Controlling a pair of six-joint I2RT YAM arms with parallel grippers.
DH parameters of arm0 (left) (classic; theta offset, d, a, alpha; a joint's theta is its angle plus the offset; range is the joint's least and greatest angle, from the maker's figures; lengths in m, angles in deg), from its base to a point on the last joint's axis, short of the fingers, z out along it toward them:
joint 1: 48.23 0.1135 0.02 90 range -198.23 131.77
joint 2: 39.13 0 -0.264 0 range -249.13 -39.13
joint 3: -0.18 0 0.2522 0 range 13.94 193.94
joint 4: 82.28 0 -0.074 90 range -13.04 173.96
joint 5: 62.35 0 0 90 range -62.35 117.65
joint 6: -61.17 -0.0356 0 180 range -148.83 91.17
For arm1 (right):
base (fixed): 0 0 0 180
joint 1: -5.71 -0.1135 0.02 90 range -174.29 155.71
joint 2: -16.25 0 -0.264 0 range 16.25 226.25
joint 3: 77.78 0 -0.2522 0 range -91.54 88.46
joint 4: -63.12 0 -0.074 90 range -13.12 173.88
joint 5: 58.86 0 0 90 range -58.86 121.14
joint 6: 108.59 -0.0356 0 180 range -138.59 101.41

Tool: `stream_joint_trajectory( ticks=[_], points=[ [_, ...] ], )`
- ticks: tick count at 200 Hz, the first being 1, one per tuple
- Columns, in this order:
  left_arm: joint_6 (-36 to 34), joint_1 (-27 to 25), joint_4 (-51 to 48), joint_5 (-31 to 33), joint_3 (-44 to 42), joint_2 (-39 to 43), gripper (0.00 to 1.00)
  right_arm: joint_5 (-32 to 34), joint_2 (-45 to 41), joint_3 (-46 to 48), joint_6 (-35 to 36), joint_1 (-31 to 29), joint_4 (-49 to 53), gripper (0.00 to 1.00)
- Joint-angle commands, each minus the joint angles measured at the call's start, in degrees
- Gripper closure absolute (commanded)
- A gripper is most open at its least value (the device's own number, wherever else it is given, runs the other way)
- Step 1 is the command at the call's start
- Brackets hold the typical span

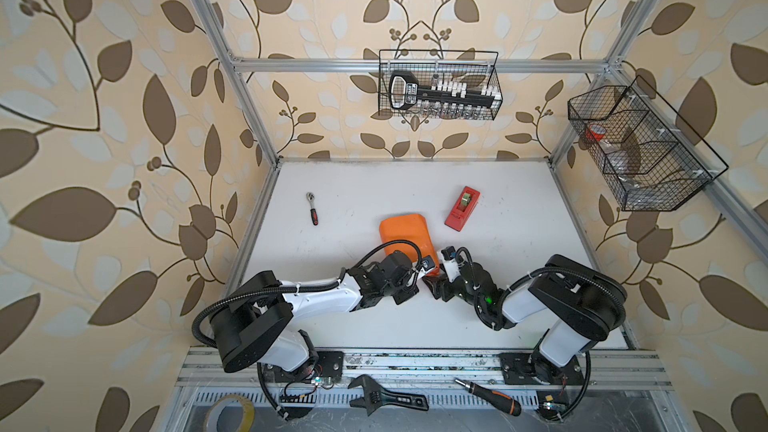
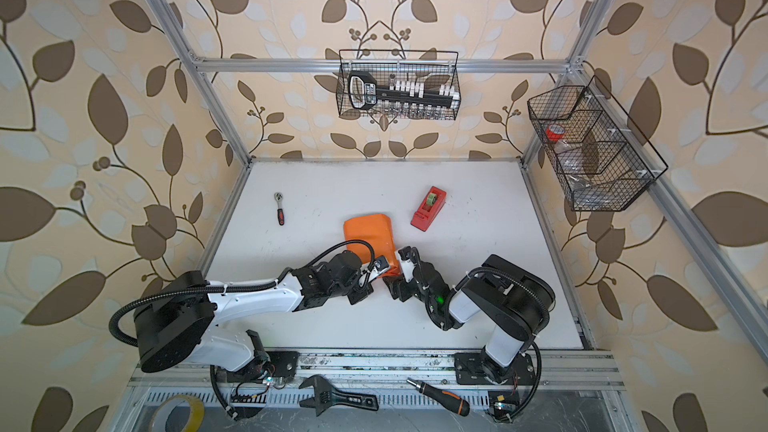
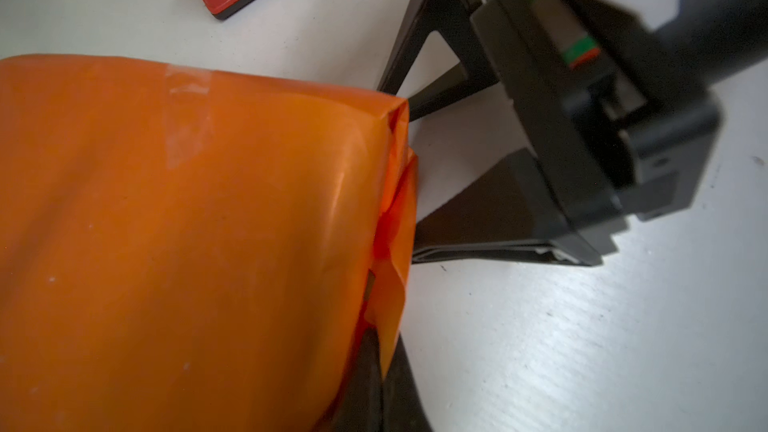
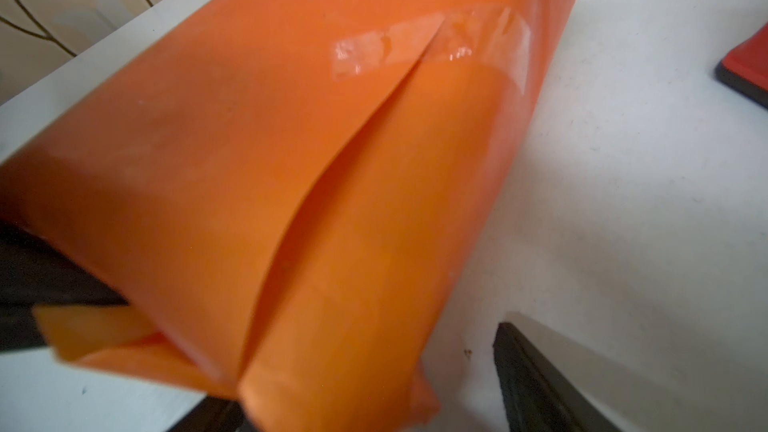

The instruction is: Wrap the gift box in paper

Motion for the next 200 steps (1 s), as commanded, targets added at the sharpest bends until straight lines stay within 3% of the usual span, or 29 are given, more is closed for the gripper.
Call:
stream_joint_trajectory(
  ticks=[1, 70, 127, 200],
  points=[
    [0.80, 0.72, 1.27, -1.75, 1.11, -0.20, 0.94, -0.24, 1.07, -0.59, 1.17, 0.15, -2.02, 0.22],
    [1.32, 0.72, 0.24, -1.94, 1.45, 0.60, 0.81, 0.02, 1.34, -0.72, 0.74, 0.18, -2.21, 0.25],
    [2.28, 0.72, -2.41, -2.45, 2.06, 2.47, 0.65, 0.07, 1.38, -0.56, 0.74, 0.20, -2.34, 0.25],
    [2.75, 0.72, -4.82, -3.67, 1.50, 6.09, 0.57, 0.50, 1.10, -0.86, 0.50, 0.20, -2.33, 0.25]
  ],
)
